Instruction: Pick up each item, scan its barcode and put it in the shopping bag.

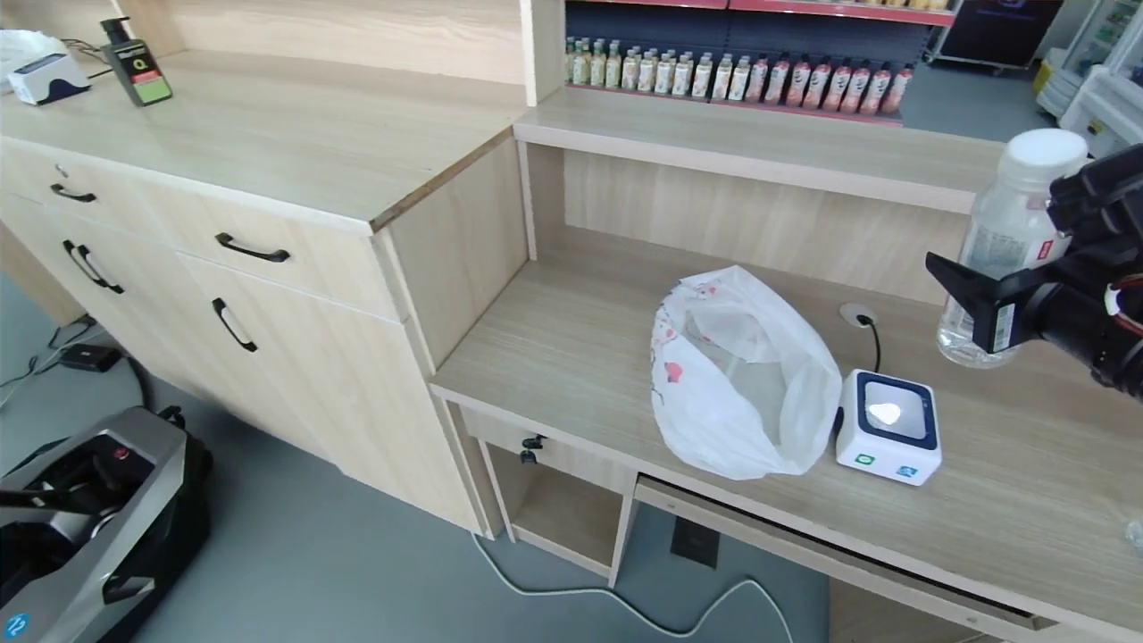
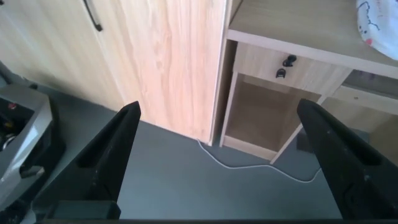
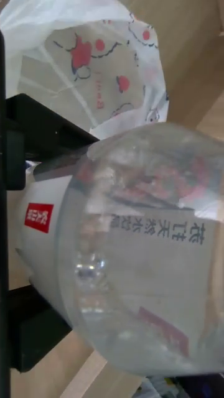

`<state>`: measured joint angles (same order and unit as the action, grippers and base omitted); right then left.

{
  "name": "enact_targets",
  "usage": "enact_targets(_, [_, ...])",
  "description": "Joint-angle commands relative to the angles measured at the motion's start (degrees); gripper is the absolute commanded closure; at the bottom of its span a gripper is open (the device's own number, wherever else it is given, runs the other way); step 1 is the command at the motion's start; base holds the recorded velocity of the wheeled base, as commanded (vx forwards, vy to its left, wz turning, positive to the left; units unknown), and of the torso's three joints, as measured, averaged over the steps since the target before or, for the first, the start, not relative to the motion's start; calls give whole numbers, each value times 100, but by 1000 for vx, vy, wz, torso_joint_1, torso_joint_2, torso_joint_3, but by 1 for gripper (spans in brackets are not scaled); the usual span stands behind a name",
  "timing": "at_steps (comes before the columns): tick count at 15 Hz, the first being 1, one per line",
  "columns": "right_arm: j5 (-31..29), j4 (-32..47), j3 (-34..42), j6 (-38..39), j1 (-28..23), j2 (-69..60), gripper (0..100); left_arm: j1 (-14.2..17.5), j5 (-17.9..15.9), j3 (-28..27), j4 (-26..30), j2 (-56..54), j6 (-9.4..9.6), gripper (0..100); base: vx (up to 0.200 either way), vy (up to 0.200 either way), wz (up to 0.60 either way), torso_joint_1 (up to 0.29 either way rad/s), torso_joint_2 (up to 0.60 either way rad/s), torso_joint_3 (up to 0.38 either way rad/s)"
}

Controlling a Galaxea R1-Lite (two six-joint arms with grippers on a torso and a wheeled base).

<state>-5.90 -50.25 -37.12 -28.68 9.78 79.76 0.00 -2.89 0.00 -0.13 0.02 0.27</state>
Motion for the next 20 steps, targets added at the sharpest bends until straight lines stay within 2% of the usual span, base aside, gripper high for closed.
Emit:
enact_targets(1, [1,-169,-41,-93,-28,505,100,0,-1,0,-4,-2,0,0,0,0,600,7,2,7])
enact_targets(3, [28,-486,-94,-173,-187,830,100,-9,-1,0,-4,-2,0,0,0,0,600,2,2,2])
enact_targets(5, [28,-477,-225,-454,-450,883,100,0,-1,0,-4,-2,0,0,0,0,0,0,0,0])
enact_targets(9, [63,-310,-199,-735,-1285,488,100,0,-1,0,-4,-2,0,0,0,0,0,0,0,0])
enact_targets(11, [537,156,-182,-814,-2068,294,100,0,-1,0,-4,-2,0,0,0,0,0,0,0,0])
enact_targets(13, [634,235,-164,-999,-2727,628,100,0,-1,0,-4,-2,0,0,0,0,0,0,0,0])
enact_targets(15, [713,-38,-182,-972,-2929,1085,100,0,-1,0,-4,-2,0,0,0,0,0,0,0,0])
enact_targets(17, [1126,-398,-155,-1104,-3069,1481,100,0,-1,0,-4,-2,0,0,0,0,0,0,0,0])
enact_targets(18, [1363,-433,-120,-1473,-3087,1604,100,0,-1,0,-4,-2,0,0,0,0,0,0,0,0])
enact_targets(20, [1469,-582,-111,-1834,-3078,1859,100,0,-1,0,-4,-2,0,0,0,0,0,0,0,0])
